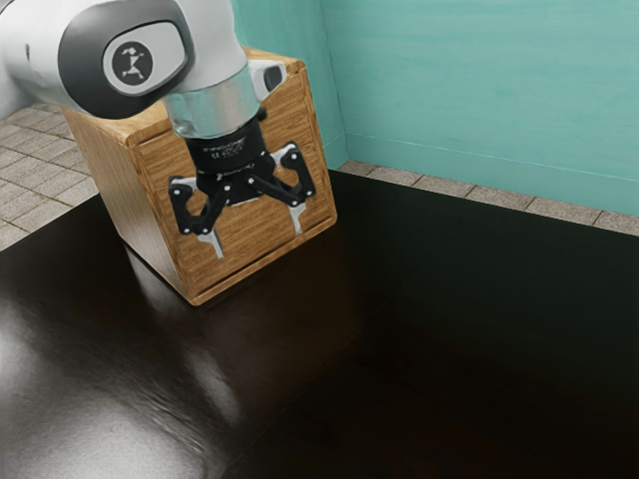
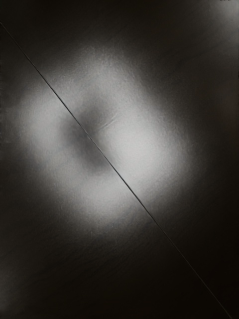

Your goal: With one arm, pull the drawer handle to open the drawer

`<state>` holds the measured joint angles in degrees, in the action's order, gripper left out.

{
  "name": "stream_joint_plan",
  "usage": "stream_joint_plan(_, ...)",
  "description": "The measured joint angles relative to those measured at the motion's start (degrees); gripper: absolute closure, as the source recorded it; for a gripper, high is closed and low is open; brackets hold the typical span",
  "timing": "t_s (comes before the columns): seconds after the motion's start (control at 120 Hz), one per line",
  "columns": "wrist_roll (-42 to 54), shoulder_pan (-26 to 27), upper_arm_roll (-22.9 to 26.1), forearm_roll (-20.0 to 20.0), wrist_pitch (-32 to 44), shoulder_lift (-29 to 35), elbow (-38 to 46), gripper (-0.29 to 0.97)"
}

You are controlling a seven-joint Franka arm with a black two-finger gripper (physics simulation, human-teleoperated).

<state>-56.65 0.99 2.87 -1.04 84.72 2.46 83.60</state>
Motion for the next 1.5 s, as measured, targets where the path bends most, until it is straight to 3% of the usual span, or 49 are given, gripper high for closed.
stream_joint_plan(0.183,0.7,-1.9,-1.0,-0.6,2.1,0.2,0.1,0.0)
stream_joint_plan(0.425,15.7,-6.8,-0.7,-8.8,3.6,-5.4,-8.1,0.0)
stream_joint_plan(0.558,22.6,-6.2,1.4,-11.9,4.6,-5.7,-10.4,0.0)
stream_joint_plan(0.683,28.4,-2.5,2.7,-14.6,5.7,-5.8,-12.2,0.0)
stream_joint_plan(0.775,32.1,-1.9,2.8,-15.7,6.2,-5.8,-12.5,0.01)
stream_joint_plan(0.908,36.8,-4.9,2.7,-17.4,6.8,-5.8,-12.6,0.17)
stream_joint_plan(1.025,40.3,-6.7,2.4,-18.6,7.4,-5.8,-12.6,0.23)
stream_joint_plan(1.108,42.5,-7.1,2.6,-18.9,7.7,-5.8,-12.5,0.25)
stream_joint_plan(1.233,46.2,-12.0,7.7,-19.0,8.0,-5.6,-11.9,0.27)
stream_joint_plan(1.5,52.7,-15.5,8.6,-19.2,9.2,-5.4,-10.0,0.27)
